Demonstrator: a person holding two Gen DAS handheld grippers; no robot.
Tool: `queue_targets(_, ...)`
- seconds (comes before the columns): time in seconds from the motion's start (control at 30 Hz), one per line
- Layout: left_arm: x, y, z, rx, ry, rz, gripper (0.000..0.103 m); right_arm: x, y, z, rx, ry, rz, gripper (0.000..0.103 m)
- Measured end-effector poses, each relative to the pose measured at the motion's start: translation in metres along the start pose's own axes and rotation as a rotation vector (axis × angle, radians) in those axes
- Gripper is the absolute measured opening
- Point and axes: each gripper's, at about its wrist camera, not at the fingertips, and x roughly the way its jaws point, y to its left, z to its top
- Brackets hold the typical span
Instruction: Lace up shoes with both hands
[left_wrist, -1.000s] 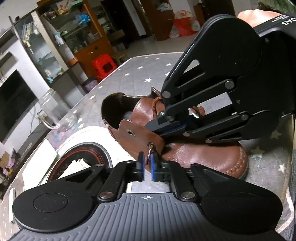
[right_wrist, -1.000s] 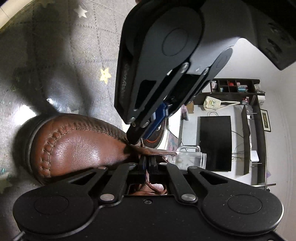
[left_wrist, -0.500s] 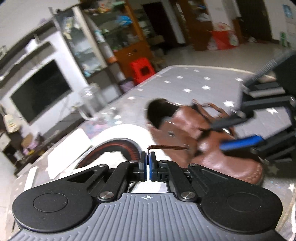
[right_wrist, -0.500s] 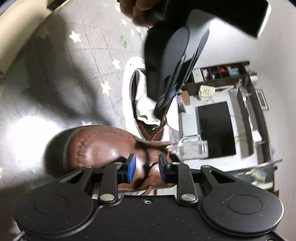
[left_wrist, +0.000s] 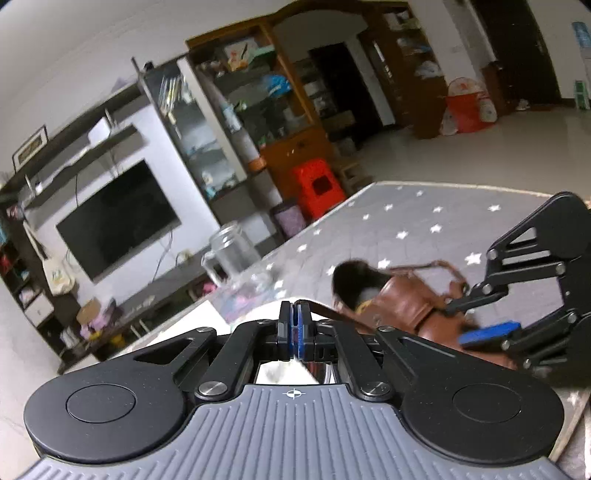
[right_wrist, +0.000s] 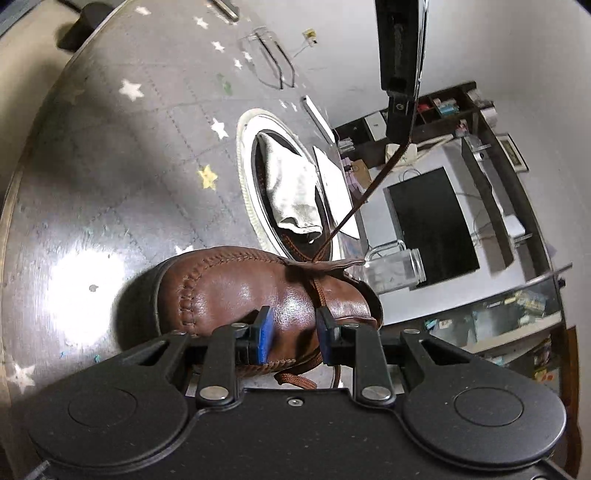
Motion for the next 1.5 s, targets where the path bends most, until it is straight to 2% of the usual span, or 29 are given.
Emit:
queue_targets(0.23,-0.001,-0.01,0.014,0.031,-0.029,-0.033,0.002,-0.001,-0.038,0.001,0.178,-0.039,0.032,0.027)
queue_targets(0.5,-0.006,-0.014,0.015,0.025,-0.041,-0.062,0.002,0.006,-0.073,0.016,0.39,-0.154,0.072,0.027)
queue_targets(0.53,-0.007,-0.013,0.014,0.026,-0.042,-0.062,0.002,0.008,-0.078,0.019,0.42,-0.17,0.078,0.026)
queue_targets(0.57,-0.009,-0.013,0.012,0.026,-0.043,-0.063,0.002,0.009,-0.081,0.021,0.443,-0.181,0.084,0.015)
queue_targets(0.67,-0.01,-0.009,0.009,0.012,-0.051,-0.045,0.003,0.012,-0.083,0.026,0.439,-0.193,0.082,0.001)
queue_targets(0.87,-0.013,0.011,0.0,-0.082,-0.064,-0.018,0.008,-0.006,-0.077,0.029,0.349,-0.238,0.01,0.001)
queue_targets(0.97,-0.012,0.013,-0.005,-0.102,-0.067,-0.015,0.018,-0.023,-0.086,0.031,0.366,-0.278,-0.036,0.001)
queue_targets(1.03,-0.011,0.015,-0.008,-0.116,-0.069,-0.013,0.032,-0.03,-0.097,0.032,0.391,-0.288,-0.055,0.001)
queue_targets(1.07,-0.013,0.015,-0.007,-0.117,-0.071,-0.015,0.034,-0.032,-0.103,0.032,0.406,-0.289,-0.06,0.001)
queue_targets(1.27,0.007,-0.002,-0.008,-0.086,-0.052,-0.126,0.036,-0.037,-0.12,0.019,0.51,-0.289,-0.036,0.001)
queue_targets(1.5,0.036,-0.017,0.007,-0.065,-0.098,-0.169,0.036,-0.045,-0.131,0.015,0.602,-0.312,0.005,0.001)
